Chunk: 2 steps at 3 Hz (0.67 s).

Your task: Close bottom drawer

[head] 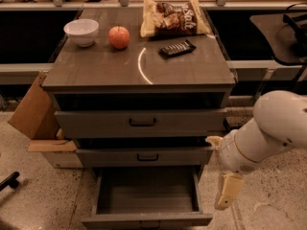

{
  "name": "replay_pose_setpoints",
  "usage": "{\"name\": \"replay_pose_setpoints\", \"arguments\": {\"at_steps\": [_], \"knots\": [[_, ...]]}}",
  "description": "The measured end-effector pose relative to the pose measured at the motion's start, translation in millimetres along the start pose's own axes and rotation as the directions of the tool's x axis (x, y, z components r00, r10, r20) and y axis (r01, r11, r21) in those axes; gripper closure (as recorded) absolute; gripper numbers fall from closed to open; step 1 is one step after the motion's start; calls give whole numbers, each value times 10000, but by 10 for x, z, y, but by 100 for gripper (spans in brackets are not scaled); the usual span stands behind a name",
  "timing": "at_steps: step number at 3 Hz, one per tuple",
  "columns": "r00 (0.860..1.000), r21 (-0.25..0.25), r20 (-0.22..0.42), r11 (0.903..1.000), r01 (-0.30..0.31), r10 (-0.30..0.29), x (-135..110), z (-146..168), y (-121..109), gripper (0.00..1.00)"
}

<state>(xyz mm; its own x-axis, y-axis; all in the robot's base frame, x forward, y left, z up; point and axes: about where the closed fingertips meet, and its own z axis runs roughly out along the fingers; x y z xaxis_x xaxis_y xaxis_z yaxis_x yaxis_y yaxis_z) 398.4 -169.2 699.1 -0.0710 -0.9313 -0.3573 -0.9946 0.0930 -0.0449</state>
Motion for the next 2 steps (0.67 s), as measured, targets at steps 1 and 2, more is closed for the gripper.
{"name": "replay_pose_setpoints", "arguments": {"at_steps": [1, 2], "knots": [[10000, -367, 95, 9993, -15, 18, 216, 421, 74, 0], [9991, -697, 395, 9975, -102, 130, 392, 844, 141, 0]]}}
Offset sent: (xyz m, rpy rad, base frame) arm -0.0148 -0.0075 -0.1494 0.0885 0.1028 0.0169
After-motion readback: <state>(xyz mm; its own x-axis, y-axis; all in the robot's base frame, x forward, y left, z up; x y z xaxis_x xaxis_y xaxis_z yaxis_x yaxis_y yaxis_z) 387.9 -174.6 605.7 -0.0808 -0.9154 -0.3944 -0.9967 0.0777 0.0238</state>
